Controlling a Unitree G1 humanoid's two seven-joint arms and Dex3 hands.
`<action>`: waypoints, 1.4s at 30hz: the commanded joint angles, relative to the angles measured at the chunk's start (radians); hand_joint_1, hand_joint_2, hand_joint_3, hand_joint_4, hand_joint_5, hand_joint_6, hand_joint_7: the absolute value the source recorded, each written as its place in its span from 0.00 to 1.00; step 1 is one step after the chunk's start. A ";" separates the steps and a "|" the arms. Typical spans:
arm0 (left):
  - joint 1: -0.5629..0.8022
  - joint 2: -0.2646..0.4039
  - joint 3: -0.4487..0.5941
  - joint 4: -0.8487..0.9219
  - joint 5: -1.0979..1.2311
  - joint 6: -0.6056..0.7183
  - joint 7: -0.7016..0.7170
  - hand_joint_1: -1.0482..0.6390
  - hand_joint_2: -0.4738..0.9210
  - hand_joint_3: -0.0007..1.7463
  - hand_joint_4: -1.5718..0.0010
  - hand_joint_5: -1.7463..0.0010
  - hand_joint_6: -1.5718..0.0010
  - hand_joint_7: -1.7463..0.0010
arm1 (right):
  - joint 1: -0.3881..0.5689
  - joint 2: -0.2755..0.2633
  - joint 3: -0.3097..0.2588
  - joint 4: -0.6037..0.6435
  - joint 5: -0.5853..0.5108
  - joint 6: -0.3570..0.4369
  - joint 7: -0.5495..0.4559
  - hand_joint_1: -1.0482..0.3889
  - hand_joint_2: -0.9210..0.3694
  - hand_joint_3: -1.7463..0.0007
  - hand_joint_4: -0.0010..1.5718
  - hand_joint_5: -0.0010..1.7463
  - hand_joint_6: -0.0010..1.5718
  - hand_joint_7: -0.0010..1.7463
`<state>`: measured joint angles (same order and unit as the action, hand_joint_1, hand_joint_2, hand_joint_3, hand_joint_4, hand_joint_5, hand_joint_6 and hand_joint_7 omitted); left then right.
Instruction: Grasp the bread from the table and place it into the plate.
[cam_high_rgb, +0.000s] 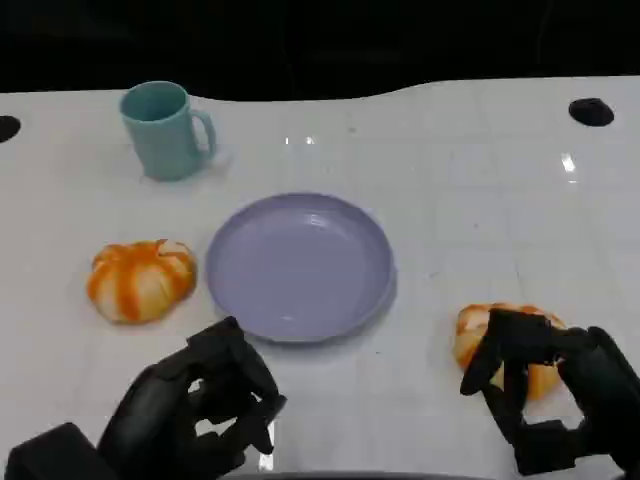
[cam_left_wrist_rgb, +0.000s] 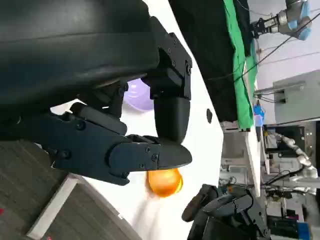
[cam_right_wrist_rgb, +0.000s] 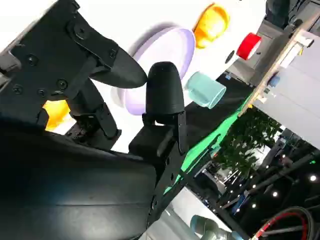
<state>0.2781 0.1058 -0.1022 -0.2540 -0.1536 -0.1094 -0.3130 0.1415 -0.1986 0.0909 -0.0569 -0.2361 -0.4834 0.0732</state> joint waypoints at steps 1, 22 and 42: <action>0.001 0.010 0.009 -0.003 0.005 -0.006 0.004 0.28 1.00 0.22 0.56 0.00 0.69 0.00 | 0.003 -0.008 -0.007 -0.011 0.012 0.008 0.006 0.69 0.51 0.18 0.58 1.00 0.52 0.78; -0.004 0.011 0.011 0.003 0.001 -0.009 0.001 0.28 1.00 0.22 0.56 0.00 0.69 0.00 | 0.001 0.007 -0.006 -0.009 0.065 0.015 0.021 0.70 0.41 0.29 0.49 0.88 0.49 0.65; -0.009 0.016 0.011 0.015 0.008 -0.017 -0.001 0.29 1.00 0.22 0.55 0.00 0.69 0.00 | -0.001 -0.042 -0.047 -0.193 0.027 0.179 0.053 0.65 0.45 0.31 0.29 0.77 0.31 0.57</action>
<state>0.2693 0.1070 -0.1008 -0.2426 -0.1534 -0.1138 -0.3131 0.1453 -0.1937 0.0720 -0.1959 -0.1714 -0.3505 0.1093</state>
